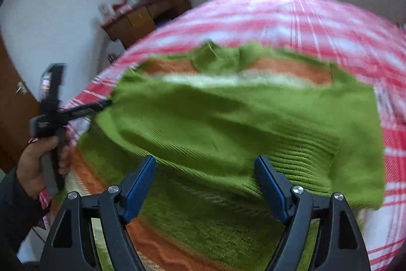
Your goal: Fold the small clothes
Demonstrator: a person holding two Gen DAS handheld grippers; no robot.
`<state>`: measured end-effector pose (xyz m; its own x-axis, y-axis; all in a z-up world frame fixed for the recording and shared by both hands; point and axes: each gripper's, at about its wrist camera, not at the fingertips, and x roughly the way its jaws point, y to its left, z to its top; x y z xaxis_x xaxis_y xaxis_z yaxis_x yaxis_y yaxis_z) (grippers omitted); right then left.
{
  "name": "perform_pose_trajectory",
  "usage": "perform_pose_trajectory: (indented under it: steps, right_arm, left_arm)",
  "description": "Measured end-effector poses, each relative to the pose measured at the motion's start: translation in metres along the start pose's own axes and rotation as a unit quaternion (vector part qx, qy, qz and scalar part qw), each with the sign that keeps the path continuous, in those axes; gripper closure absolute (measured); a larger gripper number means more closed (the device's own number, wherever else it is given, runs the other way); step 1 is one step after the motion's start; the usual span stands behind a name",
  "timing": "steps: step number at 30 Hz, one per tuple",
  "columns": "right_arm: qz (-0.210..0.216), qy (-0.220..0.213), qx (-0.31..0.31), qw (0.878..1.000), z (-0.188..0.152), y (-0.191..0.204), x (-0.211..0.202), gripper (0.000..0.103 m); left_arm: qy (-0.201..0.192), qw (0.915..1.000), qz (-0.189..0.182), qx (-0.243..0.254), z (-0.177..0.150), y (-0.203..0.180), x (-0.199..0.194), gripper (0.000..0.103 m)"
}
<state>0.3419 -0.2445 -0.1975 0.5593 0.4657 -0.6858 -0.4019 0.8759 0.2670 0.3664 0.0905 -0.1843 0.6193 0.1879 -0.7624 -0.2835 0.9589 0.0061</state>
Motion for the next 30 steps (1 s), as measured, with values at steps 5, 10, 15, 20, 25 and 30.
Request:
perform_pose_trajectory:
  steps: [5, 10, 15, 20, 25, 30]
  right_arm:
    - [-0.015, 0.001, -0.012, 1.0, 0.01, 0.003, 0.007, 0.021]
    - [-0.016, 0.028, -0.02, 0.999, -0.002, 0.003, -0.004, 0.021]
    - [-0.028, -0.006, -0.054, 0.998, -0.018, 0.009, -0.017, 0.021]
    - [-0.03, -0.035, -0.006, 0.999, -0.023, -0.002, -0.034, 0.021]
    - [-0.04, -0.036, 0.014, 0.998, -0.034, -0.007, -0.041, 0.021]
    - [-0.047, -0.03, 0.023, 0.998, -0.046, -0.006, -0.043, 0.021]
  left_arm:
    - [0.015, 0.9995, 0.02, -0.017, 0.002, 0.004, 0.006, 0.002]
    - [0.009, 0.9998, 0.014, -0.008, -0.008, 0.011, 0.002, 0.0]
    - [0.003, 0.9999, 0.006, -0.01, -0.008, 0.012, 0.0, 0.0]
    - [-0.011, 0.9999, -0.004, 0.003, -0.012, 0.008, -0.016, 0.0]
    - [-0.028, 0.999, -0.012, 0.033, -0.032, 0.003, -0.037, 0.0]
    - [-0.036, 0.9976, -0.02, 0.055, -0.048, -0.004, -0.048, 0.0]
